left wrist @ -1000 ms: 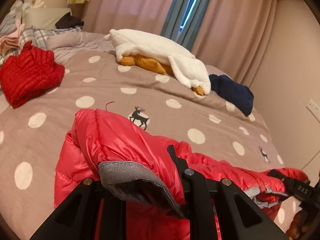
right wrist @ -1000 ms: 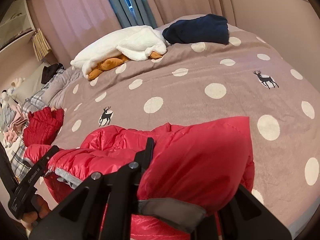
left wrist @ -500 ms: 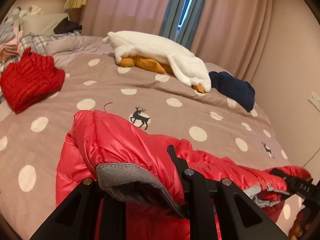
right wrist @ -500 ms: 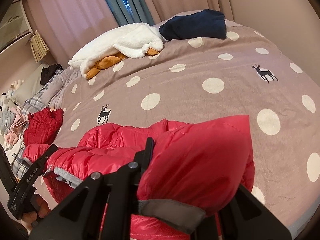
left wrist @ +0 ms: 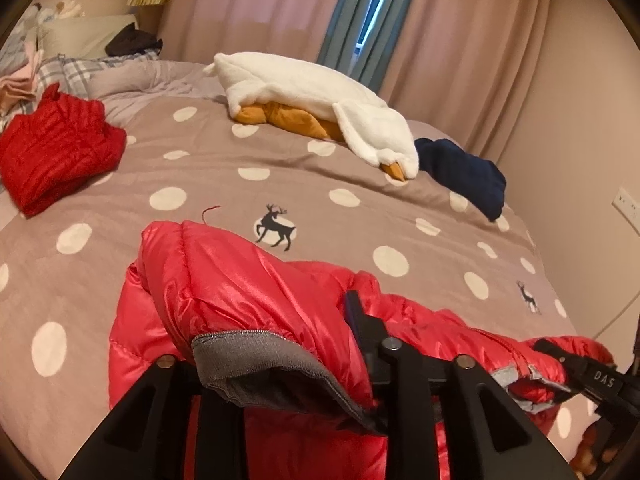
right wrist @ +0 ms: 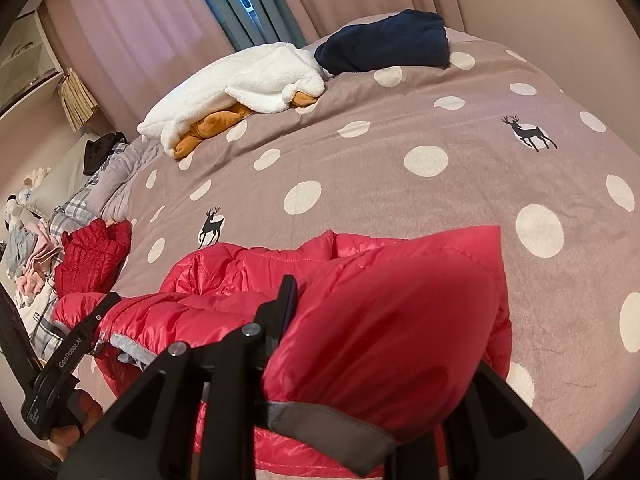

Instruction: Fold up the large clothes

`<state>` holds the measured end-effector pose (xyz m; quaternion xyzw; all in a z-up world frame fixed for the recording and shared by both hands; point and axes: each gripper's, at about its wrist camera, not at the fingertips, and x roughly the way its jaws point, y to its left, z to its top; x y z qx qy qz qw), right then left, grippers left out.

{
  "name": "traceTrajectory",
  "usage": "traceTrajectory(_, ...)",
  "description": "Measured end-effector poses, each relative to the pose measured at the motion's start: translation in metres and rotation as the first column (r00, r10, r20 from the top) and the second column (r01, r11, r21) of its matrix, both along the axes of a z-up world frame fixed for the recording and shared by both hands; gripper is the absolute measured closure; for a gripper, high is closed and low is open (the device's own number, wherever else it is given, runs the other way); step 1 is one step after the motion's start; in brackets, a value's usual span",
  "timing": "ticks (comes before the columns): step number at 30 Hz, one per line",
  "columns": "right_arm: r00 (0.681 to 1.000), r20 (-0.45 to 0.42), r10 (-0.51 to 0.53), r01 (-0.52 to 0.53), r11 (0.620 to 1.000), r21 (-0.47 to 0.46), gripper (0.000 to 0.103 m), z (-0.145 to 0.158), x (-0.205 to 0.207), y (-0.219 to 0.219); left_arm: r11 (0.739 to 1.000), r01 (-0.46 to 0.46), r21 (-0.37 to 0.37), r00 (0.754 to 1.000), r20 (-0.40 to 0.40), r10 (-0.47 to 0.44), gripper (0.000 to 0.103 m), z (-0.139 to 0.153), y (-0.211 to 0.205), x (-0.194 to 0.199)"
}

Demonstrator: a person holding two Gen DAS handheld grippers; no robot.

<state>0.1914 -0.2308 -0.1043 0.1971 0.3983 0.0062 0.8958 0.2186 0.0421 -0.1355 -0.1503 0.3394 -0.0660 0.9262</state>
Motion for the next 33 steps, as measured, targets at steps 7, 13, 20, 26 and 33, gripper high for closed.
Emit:
traceTrajectory(7,1.000,0.013,0.000,-0.001,1.000,0.027,0.071,0.003,-0.004,-0.005,0.999,-0.015,-0.038,0.999,0.050,0.017,0.039,0.007,0.002,-0.007)
traceTrajectory(13,0.999,0.045,0.016,-0.019,0.998,0.056,0.053,0.012,-0.011,-0.005,0.997,-0.054,-0.055,0.989,0.137,0.061,0.017,0.017,0.007,-0.020)
traceTrajectory(20,0.993,0.113,0.026,-0.033,0.997,0.063,0.026,0.023,-0.017,-0.003,0.993,-0.059,-0.098,0.979,0.190,0.077,0.012,0.029,0.017,-0.028)
traceTrajectory(26,0.976,0.216,0.016,-0.025,0.999,0.039,0.014,0.041,-0.031,0.001,0.991,-0.072,-0.116,0.969,0.226,0.097,0.010,0.036,0.023,-0.034)
traceTrajectory(33,0.973,0.232,0.020,-0.027,0.999,0.024,0.011,0.042,-0.031,0.005,0.992,-0.082,-0.096,0.971,0.218,0.102,0.006,0.031,0.022,-0.028)
